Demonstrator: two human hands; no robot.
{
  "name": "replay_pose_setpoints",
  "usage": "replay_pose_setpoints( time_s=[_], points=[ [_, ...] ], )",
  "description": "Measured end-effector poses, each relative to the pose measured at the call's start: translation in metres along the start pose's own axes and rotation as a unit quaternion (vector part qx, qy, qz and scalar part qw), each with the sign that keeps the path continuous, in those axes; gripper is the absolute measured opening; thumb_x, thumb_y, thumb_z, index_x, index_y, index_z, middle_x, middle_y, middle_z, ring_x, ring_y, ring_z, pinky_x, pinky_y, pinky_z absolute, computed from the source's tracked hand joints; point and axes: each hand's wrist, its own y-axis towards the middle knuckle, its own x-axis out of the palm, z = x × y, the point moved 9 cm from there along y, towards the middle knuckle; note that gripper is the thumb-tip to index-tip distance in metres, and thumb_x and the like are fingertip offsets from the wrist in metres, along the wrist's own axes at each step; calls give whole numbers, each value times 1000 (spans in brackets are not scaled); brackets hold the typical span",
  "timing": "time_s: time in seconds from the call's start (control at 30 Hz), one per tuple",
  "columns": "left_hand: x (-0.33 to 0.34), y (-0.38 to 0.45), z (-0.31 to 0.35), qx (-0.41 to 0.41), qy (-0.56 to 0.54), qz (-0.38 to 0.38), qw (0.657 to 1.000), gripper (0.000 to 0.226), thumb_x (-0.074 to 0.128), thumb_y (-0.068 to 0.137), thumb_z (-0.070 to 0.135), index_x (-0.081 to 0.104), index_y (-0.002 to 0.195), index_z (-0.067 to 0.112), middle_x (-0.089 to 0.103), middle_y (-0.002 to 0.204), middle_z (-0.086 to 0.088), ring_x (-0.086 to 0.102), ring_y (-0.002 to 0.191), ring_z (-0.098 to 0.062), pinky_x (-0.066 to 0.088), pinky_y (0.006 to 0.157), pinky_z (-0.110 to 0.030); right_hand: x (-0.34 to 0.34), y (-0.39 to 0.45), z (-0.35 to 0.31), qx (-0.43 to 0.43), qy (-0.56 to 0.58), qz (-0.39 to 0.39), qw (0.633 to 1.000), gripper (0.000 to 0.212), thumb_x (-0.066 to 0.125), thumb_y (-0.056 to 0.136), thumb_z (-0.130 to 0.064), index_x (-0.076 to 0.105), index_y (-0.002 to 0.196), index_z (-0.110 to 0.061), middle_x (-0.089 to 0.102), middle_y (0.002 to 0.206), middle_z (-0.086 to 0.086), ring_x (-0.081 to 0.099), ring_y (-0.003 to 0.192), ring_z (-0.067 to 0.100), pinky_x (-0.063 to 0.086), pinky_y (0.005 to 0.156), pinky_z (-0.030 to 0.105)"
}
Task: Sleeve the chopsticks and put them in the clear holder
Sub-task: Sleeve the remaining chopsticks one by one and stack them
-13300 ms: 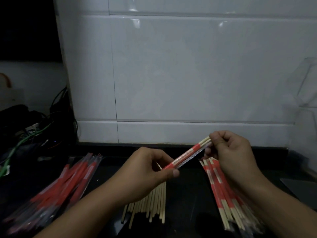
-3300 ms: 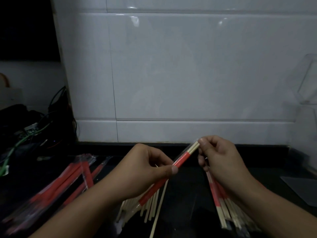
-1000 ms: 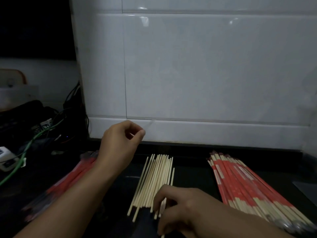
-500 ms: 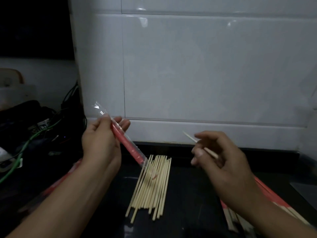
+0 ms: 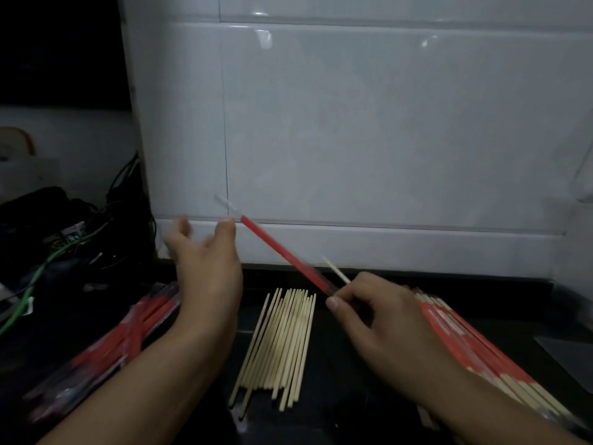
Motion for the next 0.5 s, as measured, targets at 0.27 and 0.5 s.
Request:
replay_pose_setpoints(
  time_s=[0.27, 0.5],
  points=[
    [87, -97, 10, 515, 380, -379, 668, 45, 59, 89, 35, 54, 132, 26, 61, 128, 7, 53, 127, -15, 28, 116, -41, 1, 4, 9, -40, -76, -43, 995, 9, 60, 80, -18, 69, 81, -18, 62, 81, -8, 59, 75, 4, 44, 64, 21],
    [70, -53, 5, 364, 306, -367, 799, 14, 77, 84, 19, 75, 92, 29, 67, 79, 19, 64, 79, 3, 48, 68, -14, -11, 5, 20, 57, 98, 15, 993, 17, 75, 84, -17, 69, 97, -28, 70, 85, -13, 66, 81, 4, 50, 73, 14]
  ],
)
